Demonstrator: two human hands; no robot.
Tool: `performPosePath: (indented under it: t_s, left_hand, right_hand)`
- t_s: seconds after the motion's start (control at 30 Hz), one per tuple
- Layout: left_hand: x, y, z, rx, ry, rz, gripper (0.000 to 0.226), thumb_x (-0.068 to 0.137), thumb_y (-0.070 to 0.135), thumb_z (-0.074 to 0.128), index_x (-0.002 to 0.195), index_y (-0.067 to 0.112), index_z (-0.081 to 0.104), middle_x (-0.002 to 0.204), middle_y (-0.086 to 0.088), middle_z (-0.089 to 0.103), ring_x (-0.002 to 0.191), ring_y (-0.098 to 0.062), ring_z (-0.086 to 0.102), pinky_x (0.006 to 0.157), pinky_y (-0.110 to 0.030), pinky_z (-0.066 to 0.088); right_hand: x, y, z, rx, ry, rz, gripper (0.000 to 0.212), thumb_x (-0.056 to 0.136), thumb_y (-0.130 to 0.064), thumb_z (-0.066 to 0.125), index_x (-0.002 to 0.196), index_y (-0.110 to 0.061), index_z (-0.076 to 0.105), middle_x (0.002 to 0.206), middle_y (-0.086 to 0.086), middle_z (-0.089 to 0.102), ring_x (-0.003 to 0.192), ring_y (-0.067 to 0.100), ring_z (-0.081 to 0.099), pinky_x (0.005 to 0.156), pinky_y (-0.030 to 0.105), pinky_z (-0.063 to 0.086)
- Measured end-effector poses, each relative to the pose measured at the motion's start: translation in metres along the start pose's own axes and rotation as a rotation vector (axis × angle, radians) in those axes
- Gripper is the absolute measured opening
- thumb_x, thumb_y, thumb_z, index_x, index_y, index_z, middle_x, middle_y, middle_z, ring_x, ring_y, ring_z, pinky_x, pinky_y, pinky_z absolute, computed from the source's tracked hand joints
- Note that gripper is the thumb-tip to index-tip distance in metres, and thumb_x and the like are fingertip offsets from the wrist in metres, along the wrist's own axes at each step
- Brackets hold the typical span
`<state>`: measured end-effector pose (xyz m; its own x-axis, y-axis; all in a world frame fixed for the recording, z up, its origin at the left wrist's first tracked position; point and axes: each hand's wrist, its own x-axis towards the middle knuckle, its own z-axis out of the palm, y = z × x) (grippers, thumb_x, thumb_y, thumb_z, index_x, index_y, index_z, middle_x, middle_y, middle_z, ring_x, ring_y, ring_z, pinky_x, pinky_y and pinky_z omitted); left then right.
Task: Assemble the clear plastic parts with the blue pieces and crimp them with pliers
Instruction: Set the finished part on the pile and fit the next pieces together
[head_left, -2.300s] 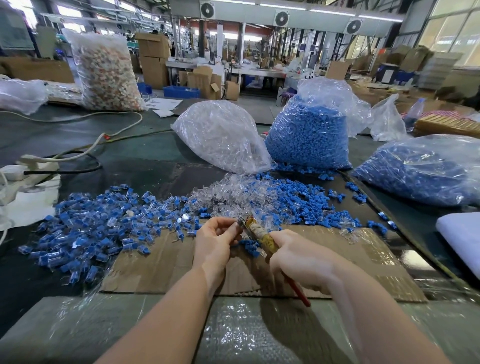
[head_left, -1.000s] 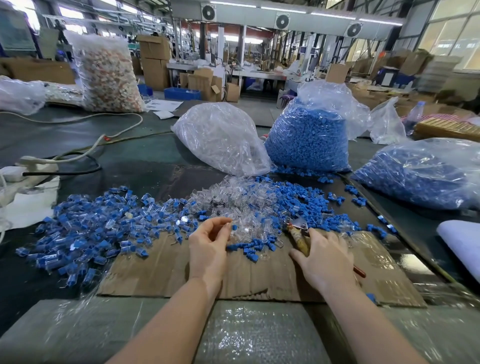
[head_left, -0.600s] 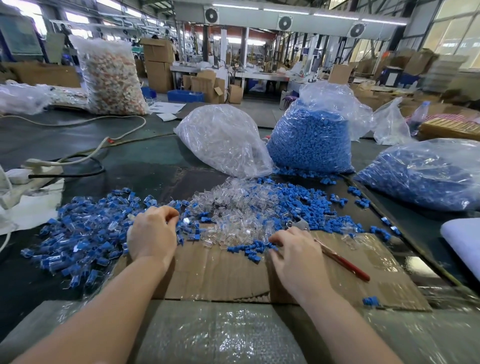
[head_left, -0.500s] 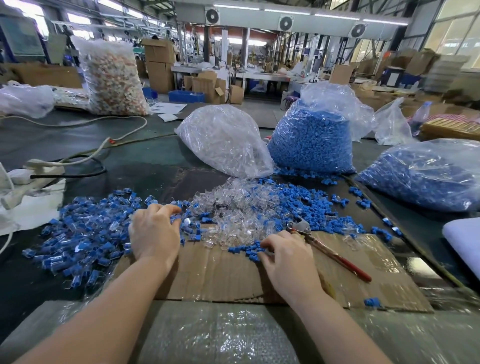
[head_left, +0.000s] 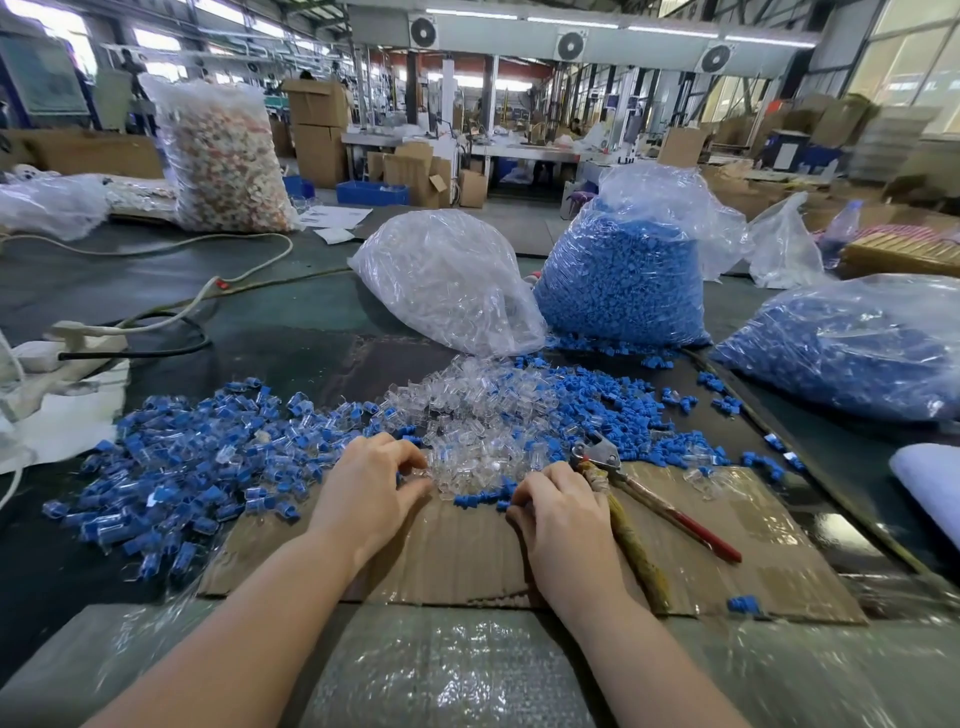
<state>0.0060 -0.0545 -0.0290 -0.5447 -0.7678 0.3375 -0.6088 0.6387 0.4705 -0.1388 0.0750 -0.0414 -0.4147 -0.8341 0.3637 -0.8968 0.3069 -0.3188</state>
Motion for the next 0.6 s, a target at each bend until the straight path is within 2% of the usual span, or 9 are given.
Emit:
performPosePath:
  t_s: [0.17,0.3,0.43,0.5,0.6]
  left_hand:
    - [-0.005,0.001,0.000,-0.046,0.014,-0.006,0.027,0.080,0.030,0.071,0.105,0.025,0.063,0.085,0.013,0.055,0.076,0.002,0.047,0.073,-0.018,0.038]
    - [-0.007,0.005,-0.001,-0.076,0.004,-0.016,0.029,0.079,0.026,0.072,0.106,0.023,0.062,0.088,0.011,0.058,0.079,-0.001,0.054,0.077,-0.019,0.047]
    - [-0.010,0.008,0.001,-0.103,0.007,-0.024,0.031,0.078,0.021,0.072,0.108,0.020,0.063,0.087,0.012,0.058,0.077,0.001,0.053,0.068,-0.009,0.039]
    - [-0.011,0.010,0.000,-0.100,0.038,-0.015,0.029,0.079,0.021,0.072,0.107,0.020,0.065,0.088,0.012,0.057,0.081,0.000,0.050,0.069,-0.010,0.035]
    - [-0.011,0.020,0.002,-0.113,0.078,0.045,0.026,0.080,0.025,0.069,0.106,0.022,0.065,0.090,0.014,0.052,0.090,-0.003,0.045,0.080,-0.016,0.034]
  right_hand:
    - [-0.002,0.001,0.001,0.043,0.053,-0.018,0.011,0.094,-0.026,0.051,0.091,-0.018,0.057,0.098,-0.004,0.051,0.095,0.017,0.047,0.086,0.031,0.034]
    - [-0.003,0.000,0.002,0.073,0.083,-0.020,0.007,0.092,-0.024,0.055,0.087,-0.019,0.056,0.094,-0.004,0.053,0.091,0.016,0.048,0.083,0.031,0.036]
    - [-0.005,-0.001,0.000,0.113,0.136,-0.018,0.007,0.090,-0.020,0.059,0.084,-0.018,0.057,0.087,-0.004,0.055,0.084,0.017,0.050,0.079,0.032,0.039]
    - [-0.006,-0.002,-0.001,0.150,0.166,-0.008,0.009,0.089,-0.017,0.060,0.082,-0.017,0.057,0.082,-0.004,0.058,0.079,0.017,0.052,0.076,0.033,0.041]
    - [-0.007,-0.002,-0.003,0.195,0.210,0.013,0.011,0.087,-0.012,0.063,0.079,-0.015,0.057,0.075,-0.003,0.061,0.071,0.017,0.053,0.071,0.031,0.040]
